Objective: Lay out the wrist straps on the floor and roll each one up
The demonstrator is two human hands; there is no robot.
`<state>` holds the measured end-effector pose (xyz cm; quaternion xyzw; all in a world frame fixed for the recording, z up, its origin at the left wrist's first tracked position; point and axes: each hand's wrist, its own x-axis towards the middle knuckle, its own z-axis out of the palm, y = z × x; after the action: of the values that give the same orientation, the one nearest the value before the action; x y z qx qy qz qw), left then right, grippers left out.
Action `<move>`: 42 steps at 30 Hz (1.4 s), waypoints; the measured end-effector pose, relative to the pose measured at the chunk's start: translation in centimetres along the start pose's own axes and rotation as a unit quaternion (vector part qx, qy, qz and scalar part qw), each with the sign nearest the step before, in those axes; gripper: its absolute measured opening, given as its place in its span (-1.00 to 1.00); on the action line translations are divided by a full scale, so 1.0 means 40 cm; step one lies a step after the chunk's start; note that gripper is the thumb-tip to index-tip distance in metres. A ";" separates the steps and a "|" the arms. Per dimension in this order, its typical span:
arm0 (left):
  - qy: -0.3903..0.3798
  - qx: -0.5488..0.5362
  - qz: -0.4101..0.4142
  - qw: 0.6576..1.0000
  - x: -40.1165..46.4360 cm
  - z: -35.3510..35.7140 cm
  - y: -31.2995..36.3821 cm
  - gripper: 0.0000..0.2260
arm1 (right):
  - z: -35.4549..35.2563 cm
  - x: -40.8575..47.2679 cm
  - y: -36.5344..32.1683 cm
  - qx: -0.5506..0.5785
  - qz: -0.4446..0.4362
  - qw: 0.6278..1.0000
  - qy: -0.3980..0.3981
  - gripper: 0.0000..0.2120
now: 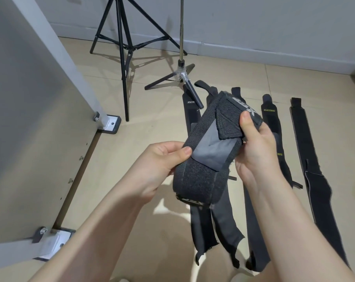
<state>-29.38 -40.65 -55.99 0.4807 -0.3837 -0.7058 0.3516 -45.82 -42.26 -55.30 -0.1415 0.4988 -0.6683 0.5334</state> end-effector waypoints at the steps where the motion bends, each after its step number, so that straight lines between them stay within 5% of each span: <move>1: 0.003 0.016 0.010 1.000 0.000 -0.004 0.001 -0.87 | -0.002 0.001 -0.002 0.005 -0.003 1.000 0.007 -0.76; 6: 0.020 0.047 0.050 0.997 -0.012 -0.003 0.003 -0.85 | -0.003 0.009 -0.003 -0.010 -0.016 1.000 0.024 -0.86; 11: -0.031 0.020 0.006 0.999 -0.010 0.008 -0.012 -0.75 | 0.002 0.003 0.017 -0.027 -0.024 0.999 0.020 -0.73; 19: -0.056 0.133 -0.008 0.989 -0.017 0.009 -0.012 -0.88 | -0.022 0.010 0.004 -0.057 -0.105 0.992 0.044 -0.72; 34: -0.085 0.260 -0.042 0.961 0.005 -0.019 -0.059 -0.91 | -0.048 0.011 -0.009 -0.106 -0.086 0.991 -0.007 -0.86; 37: -0.078 0.330 -0.007 0.941 0.009 -0.017 -0.049 -0.53 | -0.032 -0.015 -0.012 -0.147 -0.066 0.984 -0.074 -0.89; 40: -0.036 0.225 0.036 0.973 0.008 -0.010 -0.018 0.09 | -0.028 -0.046 -0.011 -0.187 -0.031 0.975 -0.117 -0.86; 42: -0.003 0.175 0.101 0.979 0.010 -0.003 -0.003 0.24 | -0.031 -0.058 -0.011 -0.202 0.008 0.972 -0.122 -0.76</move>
<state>-29.41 -40.95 -56.27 0.4912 -0.5489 -0.5902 0.3304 -46.06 -39.68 -54.71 -0.3227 0.5554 -0.5272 0.5563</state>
